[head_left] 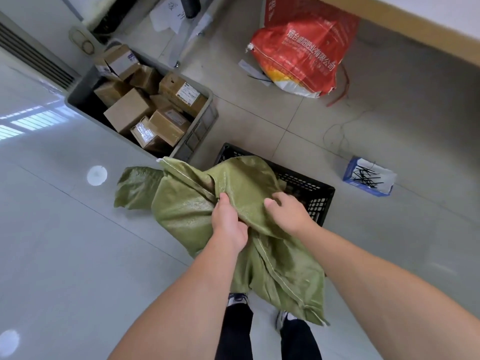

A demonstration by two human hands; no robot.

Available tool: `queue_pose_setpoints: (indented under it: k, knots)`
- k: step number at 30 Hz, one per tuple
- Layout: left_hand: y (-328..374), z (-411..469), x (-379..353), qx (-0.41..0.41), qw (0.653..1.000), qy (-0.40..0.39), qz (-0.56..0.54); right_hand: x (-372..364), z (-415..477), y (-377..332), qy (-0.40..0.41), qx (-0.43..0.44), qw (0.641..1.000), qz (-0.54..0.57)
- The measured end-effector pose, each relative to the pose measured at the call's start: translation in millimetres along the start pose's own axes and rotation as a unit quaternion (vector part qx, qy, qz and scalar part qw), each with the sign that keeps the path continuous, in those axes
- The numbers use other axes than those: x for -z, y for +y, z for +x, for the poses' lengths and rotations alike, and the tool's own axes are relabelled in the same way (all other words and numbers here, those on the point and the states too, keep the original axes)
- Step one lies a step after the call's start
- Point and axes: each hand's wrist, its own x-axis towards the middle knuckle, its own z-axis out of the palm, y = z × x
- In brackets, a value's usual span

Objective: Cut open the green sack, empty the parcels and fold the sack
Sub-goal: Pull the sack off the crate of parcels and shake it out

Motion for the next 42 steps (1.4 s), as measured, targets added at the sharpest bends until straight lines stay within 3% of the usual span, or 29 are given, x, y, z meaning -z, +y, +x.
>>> queue_pose_setpoints:
  k: [6, 9, 12, 15, 17, 19, 23, 26, 28, 31, 34, 35, 37, 42]
  knots:
    - [-0.7, 17.0, -10.7, 0.009, 0.999, -0.004, 0.041, 2.1, -27.7, 49.0, -0.106, -0.069, 0.992, -0.027]
    - [8.1, 24.4, -5.3, 0.007, 1.0, -0.002, 0.021, -11.3, -30.1, 64.7, -0.091, -0.13, 0.98, -0.116]
    - [19.7, 24.3, -3.7, 0.002, 0.999, -0.025, 0.021, -22.2, -25.3, 70.4, -0.064, -0.172, 0.976, -0.122]
    - [29.8, 21.7, -2.5, -0.039, 0.982, -0.006, 0.184, -25.9, -22.9, 66.2, -0.063, -0.176, 0.971, -0.152]
    - [37.7, 22.8, 0.9, -0.105, 0.926, 0.044, 0.36, -24.4, -23.4, 61.0, -0.041, -0.157, 0.971, -0.176]
    - [47.4, 28.4, 7.7, -0.175, 0.823, 0.091, 0.532, -20.1, -22.7, 58.7, -0.003, -0.126, 0.977, -0.174]
    - [74.0, 37.2, 19.1, -0.266, 0.672, 0.206, 0.66, -10.3, -17.6, 64.3, 0.039, -0.052, 0.988, -0.139]
    - [93.0, 46.8, 37.3, -0.234, 0.578, 0.171, 0.763, -7.9, -16.7, 76.0, 0.071, -0.01, 0.992, -0.102]
    - [99.3, 55.1, 51.0, -0.169, 0.547, 0.154, 0.806, -7.4, -17.4, 82.1, 0.091, -0.03, 0.994, -0.061]
    - [101.5, 65.2, 58.7, -0.142, 0.587, 0.135, 0.786, -7.7, -16.2, 89.9, 0.065, -0.196, 0.977, -0.055]
    - [102.5, 72.5, 55.9, -0.211, 0.559, 0.137, 0.79, -8.7, -16.3, 92.7, 0.008, -0.304, 0.951, 0.061]
    - [101.8, 74.0, 54.6, -0.239, 0.56, 0.13, 0.782, -9.9, -17.4, 90.5, 0.016, -0.304, 0.945, 0.122]
    - [97.2, 66.2, 45.3, -0.254, 0.616, 0.1, 0.739, -11.4, -18.7, 82.2, 0.058, -0.288, 0.934, 0.203]
    - [78.0, 47.4, 22.3, -0.279, 0.676, 0.066, 0.679, -15.3, -12.1, 61.6, 0.124, -0.227, 0.947, 0.191]
